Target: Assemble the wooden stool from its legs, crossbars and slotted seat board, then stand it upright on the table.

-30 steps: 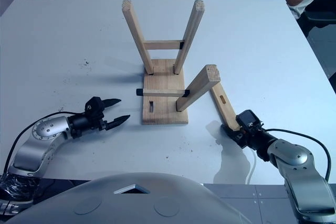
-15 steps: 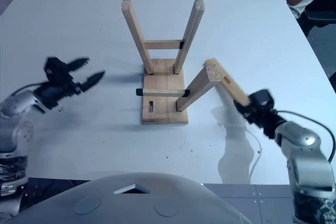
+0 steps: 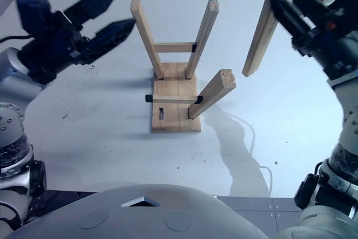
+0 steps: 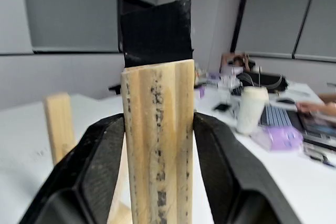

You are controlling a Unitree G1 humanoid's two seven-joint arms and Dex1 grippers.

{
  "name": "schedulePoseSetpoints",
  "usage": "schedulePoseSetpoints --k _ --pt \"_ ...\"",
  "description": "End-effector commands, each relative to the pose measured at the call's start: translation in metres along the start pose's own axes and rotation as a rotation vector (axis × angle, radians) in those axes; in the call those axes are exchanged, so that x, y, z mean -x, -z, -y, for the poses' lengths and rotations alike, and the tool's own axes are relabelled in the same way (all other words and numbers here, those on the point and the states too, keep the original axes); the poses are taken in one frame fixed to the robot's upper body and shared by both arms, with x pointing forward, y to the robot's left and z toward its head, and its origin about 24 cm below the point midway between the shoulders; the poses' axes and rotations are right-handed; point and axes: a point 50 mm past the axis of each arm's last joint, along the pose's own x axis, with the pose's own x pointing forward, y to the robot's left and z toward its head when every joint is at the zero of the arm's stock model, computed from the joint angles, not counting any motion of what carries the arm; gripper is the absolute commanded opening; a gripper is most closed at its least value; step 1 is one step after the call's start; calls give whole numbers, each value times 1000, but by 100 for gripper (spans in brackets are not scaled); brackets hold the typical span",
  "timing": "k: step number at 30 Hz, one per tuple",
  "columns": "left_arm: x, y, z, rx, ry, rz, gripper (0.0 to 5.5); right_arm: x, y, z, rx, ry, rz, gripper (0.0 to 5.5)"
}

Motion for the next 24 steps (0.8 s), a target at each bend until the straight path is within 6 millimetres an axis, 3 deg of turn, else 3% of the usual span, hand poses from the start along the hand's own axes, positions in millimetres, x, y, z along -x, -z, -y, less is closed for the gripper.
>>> schedulePoseSetpoints --k 1,4,7,12,18,21,24 --pt "-16 11 9 12 31 -33 366 -7 10 9 45 64 -5 207" --pt "-19 15 7 23 17 -30 366 -3 38 27 60 179 -87 207" --pt "-22 21 6 29 8 -43 366 -8 69 30 32 233 -142 207" --pt "-28 24 8 33 37 -50 366 -48 88 22 -31 244 -85 206" --pt "-38 31 10 47 72 -90 366 -89 65 24 -44 315 102 206" --pt "-50 44 13 43 67 -159 366 -87 38 28 -42 357 214 206" --pt "-64 45 18 45 95 -144 366 -83 1 20 -56 342 347 206"
